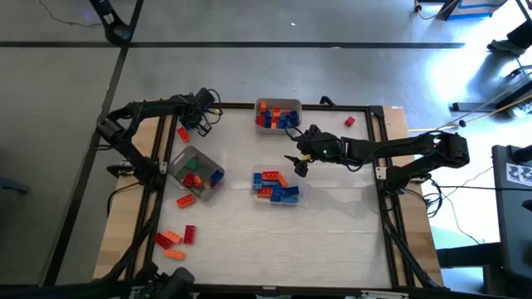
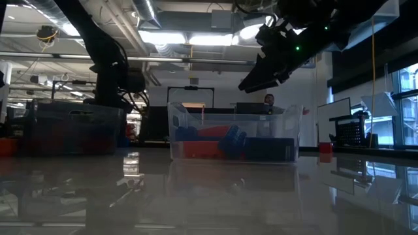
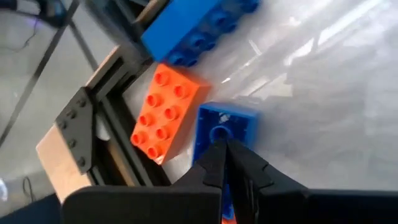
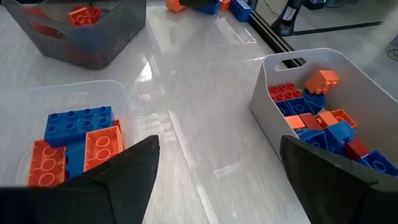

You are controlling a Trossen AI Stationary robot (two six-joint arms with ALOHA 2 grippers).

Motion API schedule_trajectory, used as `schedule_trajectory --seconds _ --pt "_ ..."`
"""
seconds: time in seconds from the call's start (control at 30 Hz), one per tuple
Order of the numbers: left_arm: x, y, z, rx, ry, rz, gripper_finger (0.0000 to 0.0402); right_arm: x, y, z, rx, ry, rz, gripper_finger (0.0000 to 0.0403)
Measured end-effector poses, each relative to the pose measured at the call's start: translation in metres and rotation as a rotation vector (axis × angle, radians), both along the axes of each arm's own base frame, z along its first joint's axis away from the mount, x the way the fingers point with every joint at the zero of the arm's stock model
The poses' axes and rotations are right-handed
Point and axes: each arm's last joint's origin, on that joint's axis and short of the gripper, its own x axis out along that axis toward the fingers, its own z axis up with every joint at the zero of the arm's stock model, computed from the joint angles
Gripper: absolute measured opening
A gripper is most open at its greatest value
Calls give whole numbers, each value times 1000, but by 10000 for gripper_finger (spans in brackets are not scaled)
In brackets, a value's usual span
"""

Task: Sort blocks by size
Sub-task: Put the big blue game piece into the transparent bin

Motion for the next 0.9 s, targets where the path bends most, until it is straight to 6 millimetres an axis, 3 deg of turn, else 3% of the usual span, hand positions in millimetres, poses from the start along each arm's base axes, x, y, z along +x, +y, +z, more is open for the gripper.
schedule_trajectory --seconds 0.5,0.9 --pt "15 -4 -9 -87 14 -214 1 0 0 0 1 2 1 331" --pt "66 -29 8 -158 -173 -441 1 0 0 0 1 0 1 331"
